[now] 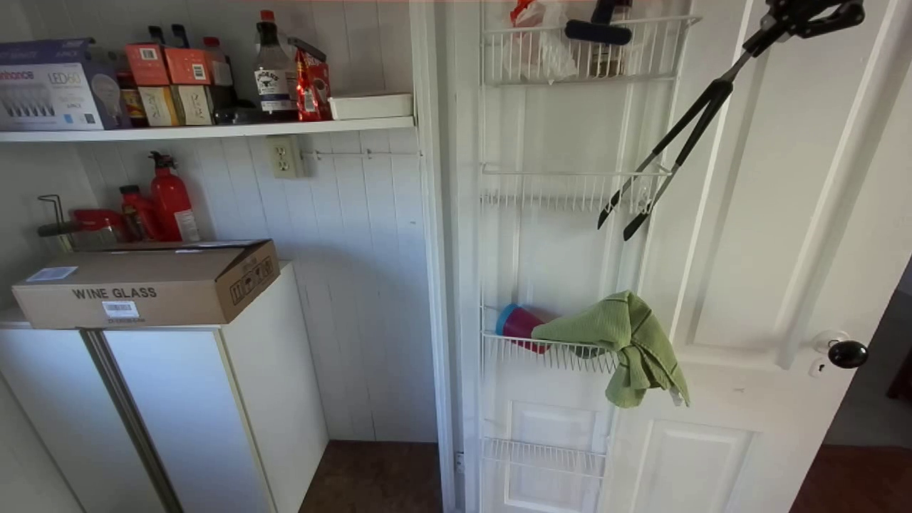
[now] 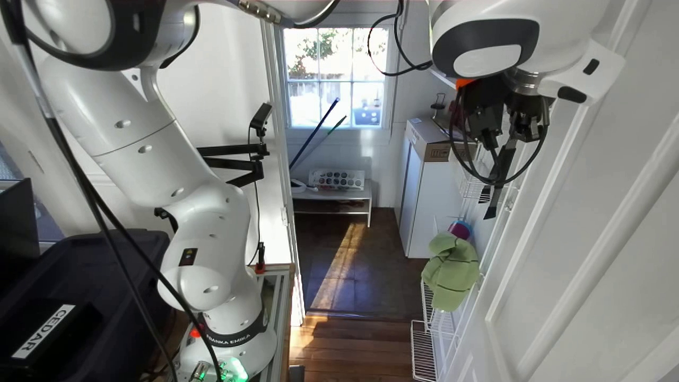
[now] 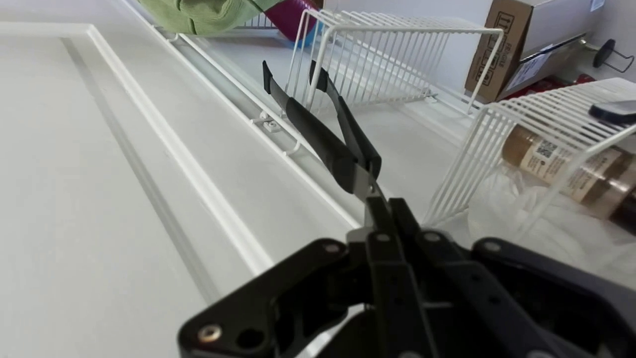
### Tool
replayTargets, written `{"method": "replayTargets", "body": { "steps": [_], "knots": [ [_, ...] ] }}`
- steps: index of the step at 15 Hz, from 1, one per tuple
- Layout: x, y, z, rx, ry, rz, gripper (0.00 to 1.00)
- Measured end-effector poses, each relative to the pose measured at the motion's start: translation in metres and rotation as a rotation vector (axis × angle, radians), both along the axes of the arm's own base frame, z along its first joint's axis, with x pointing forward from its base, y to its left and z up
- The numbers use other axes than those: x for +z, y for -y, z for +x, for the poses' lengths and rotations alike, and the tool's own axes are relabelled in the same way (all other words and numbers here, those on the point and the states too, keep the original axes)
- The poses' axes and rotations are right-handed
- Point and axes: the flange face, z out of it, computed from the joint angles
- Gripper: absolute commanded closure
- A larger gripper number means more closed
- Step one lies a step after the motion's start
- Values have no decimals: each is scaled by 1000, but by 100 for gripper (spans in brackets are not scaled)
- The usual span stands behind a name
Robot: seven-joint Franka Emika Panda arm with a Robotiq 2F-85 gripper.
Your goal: Pick up the tongs from the third white rack from the bottom and hang them on the fourth white rack from the bottom
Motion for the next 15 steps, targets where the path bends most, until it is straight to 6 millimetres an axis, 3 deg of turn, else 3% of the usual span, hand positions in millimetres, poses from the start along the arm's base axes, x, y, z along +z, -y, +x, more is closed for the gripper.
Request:
{"method": "replayTargets", "body": {
  "steps": [8, 15],
  "knots": [
    [31, 18, -7, 4, 15, 20, 96],
    [25, 21, -5, 0, 3, 17, 99]
  ]
}}
